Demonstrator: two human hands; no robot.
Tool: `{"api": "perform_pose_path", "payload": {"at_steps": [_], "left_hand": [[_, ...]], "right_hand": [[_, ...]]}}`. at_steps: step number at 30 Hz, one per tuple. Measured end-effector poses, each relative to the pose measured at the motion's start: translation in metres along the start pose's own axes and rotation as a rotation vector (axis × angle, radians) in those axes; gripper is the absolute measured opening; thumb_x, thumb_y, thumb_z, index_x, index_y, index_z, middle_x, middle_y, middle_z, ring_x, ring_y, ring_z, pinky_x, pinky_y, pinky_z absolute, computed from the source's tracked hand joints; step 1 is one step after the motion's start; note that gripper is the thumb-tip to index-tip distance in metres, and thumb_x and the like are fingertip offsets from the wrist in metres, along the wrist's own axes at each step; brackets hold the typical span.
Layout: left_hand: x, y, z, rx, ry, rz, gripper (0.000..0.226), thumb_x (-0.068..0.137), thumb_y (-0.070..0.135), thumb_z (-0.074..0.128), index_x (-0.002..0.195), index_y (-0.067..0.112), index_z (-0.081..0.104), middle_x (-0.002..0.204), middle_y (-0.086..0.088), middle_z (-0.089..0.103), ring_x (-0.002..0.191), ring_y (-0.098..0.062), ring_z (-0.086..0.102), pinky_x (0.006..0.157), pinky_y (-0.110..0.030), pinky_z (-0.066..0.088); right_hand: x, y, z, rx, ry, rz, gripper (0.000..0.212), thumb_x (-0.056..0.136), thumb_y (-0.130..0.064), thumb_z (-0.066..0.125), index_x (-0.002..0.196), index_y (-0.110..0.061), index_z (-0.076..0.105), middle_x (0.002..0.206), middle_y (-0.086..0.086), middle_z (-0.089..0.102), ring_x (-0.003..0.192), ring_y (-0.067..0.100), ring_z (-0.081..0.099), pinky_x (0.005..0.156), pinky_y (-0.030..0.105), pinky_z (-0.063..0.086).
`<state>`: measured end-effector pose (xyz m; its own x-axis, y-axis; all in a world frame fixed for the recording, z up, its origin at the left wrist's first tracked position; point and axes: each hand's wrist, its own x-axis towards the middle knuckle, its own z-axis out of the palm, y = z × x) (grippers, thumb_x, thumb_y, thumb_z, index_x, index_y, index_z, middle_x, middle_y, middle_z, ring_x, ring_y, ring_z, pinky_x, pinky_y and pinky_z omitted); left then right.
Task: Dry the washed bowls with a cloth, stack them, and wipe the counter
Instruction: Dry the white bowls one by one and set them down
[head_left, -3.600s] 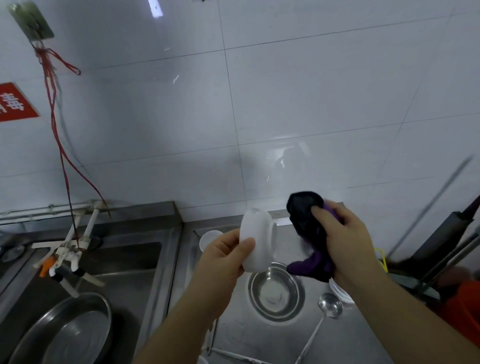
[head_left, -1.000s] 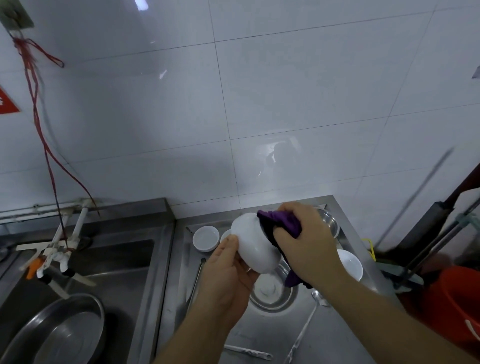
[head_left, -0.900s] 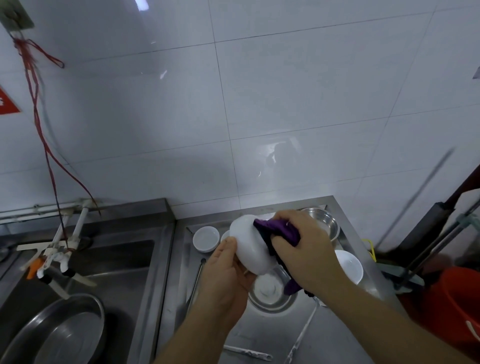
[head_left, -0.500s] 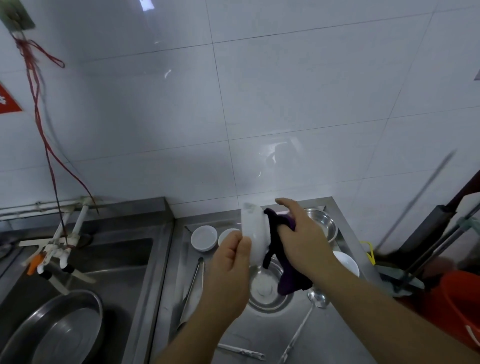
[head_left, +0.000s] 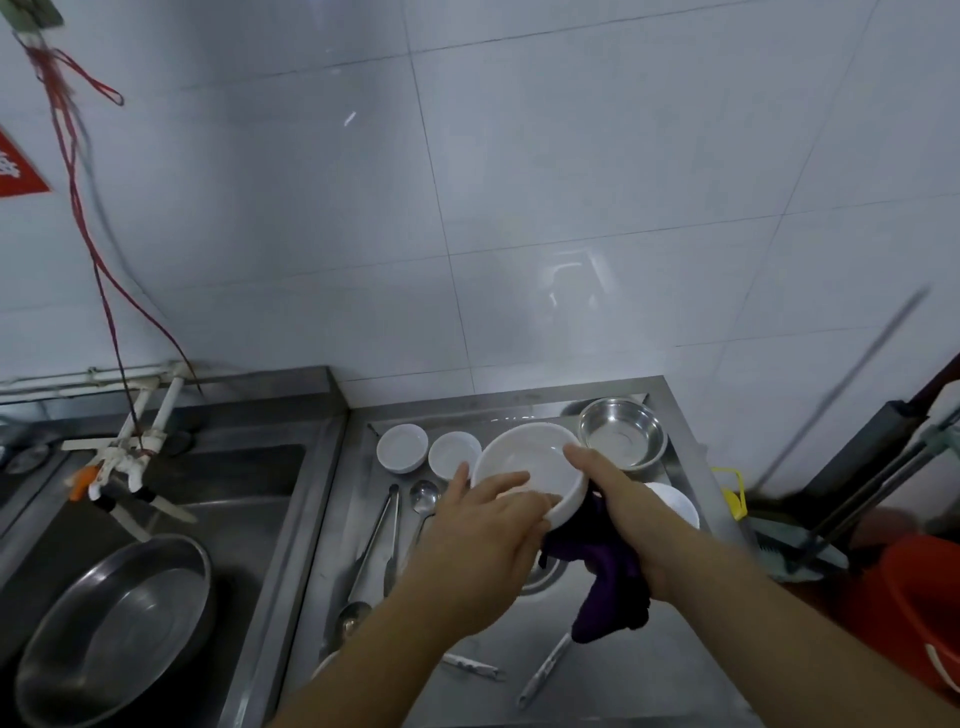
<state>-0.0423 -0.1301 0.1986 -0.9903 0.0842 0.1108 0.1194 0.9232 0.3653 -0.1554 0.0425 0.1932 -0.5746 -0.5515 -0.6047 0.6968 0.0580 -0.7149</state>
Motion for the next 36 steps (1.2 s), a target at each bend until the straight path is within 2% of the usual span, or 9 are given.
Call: {"api": "perform_pose_path", "payload": {"at_steps": [3,6,9,13,17,23,28,34,36], "left_hand": [[-0.005,0.013,0.015,-0.188,0.109,-0.025,0.033,0.108,0.048,0.038,0.132,0.037,0.056,0.148,0.027,0.054,0.151,0.003,0.03,0.121,-0.044,0.036],[-0.009,0.017,0.027,-0.347,0.248,-0.144,0.035,0.107,0.051,0.037,0.141,0.046,0.045,0.159,0.03,0.035,0.153,-0.001,0.028,0.116,-0.03,0.035],[-0.008,0.015,0.03,-0.744,0.297,-0.507,0.029,0.104,0.052,0.041,0.13,0.059,0.051,0.135,0.026,0.058,0.126,-0.002,0.059,0.099,-0.027,0.052],[-0.007,0.002,0.044,-1.367,0.137,-0.941,0.021,0.109,0.028,0.053,0.116,0.022,0.072,0.103,-0.007,0.08,0.091,-0.023,0.079,0.07,-0.031,0.064],[-0.019,-0.013,0.067,-1.468,-0.01,-0.988,0.024,0.108,0.026,0.054,0.121,0.014,0.071,0.104,-0.011,0.081,0.096,-0.027,0.079,0.074,-0.034,0.064],[-0.029,-0.018,0.112,-1.486,-0.189,-0.991,0.026,0.109,0.025,0.055,0.128,0.014,0.068,0.116,-0.013,0.078,0.101,-0.028,0.079,0.08,-0.039,0.065],[-0.022,-0.013,0.145,-1.466,-0.28,-0.997,0.031,0.109,0.025,0.056,0.137,0.017,0.063,0.134,-0.012,0.067,0.11,-0.031,0.074,0.078,-0.036,0.065],[-0.013,-0.002,0.191,-1.462,-0.329,-1.079,0.019,0.108,0.023,0.058,0.122,0.02,0.07,0.121,-0.011,0.073,0.098,-0.029,0.078,0.075,-0.038,0.064],[-0.005,0.006,0.205,-1.447,-0.351,-1.098,0.024,0.108,0.023,0.058,0.127,0.018,0.071,0.121,-0.012,0.074,0.096,-0.029,0.079,0.074,-0.038,0.063]], "right_hand": [[-0.003,0.018,-0.013,0.04,-0.041,0.013,0.078,0.043,-0.067,0.098,0.095,-0.011,0.086,0.098,0.014,0.081,0.079,0.029,0.079,0.056,0.031,0.059],[-0.004,0.036,-0.021,0.087,-0.002,0.028,0.08,0.053,-0.064,0.095,0.108,-0.008,0.083,0.109,0.02,0.08,0.089,0.033,0.08,0.06,0.033,0.062],[-0.006,0.051,-0.027,0.14,0.048,0.01,0.077,0.066,-0.064,0.084,0.118,-0.008,0.075,0.098,0.017,0.081,0.069,0.025,0.078,0.051,0.028,0.058],[-0.012,0.069,-0.029,0.191,0.077,-0.008,0.068,0.069,-0.058,0.083,0.118,-0.011,0.073,0.094,0.015,0.082,0.069,0.024,0.079,0.049,0.029,0.058],[-0.018,0.099,-0.035,0.206,0.175,0.019,0.063,0.077,-0.047,0.086,0.124,-0.008,0.072,0.116,0.02,0.078,0.103,0.035,0.078,0.076,0.04,0.066],[-0.033,0.145,-0.05,0.191,0.366,0.03,0.057,0.076,-0.048,0.084,0.107,-0.001,0.079,0.101,0.026,0.079,0.078,0.032,0.079,0.057,0.03,0.061],[-0.037,0.17,-0.076,0.275,0.515,0.001,0.045,0.095,-0.041,0.075,0.099,0.004,0.076,0.089,0.034,0.073,0.071,0.036,0.073,0.057,0.034,0.058],[-0.025,0.195,-0.122,0.213,0.706,0.004,0.022,0.087,-0.014,0.084,0.107,-0.007,0.077,0.094,0.023,0.08,0.084,0.039,0.079,0.079,0.052,0.066],[-0.022,0.2,-0.142,0.188,0.731,0.036,0.02,0.085,-0.013,0.084,0.104,-0.011,0.079,0.092,0.019,0.081,0.083,0.037,0.08,0.07,0.044,0.067]]}}
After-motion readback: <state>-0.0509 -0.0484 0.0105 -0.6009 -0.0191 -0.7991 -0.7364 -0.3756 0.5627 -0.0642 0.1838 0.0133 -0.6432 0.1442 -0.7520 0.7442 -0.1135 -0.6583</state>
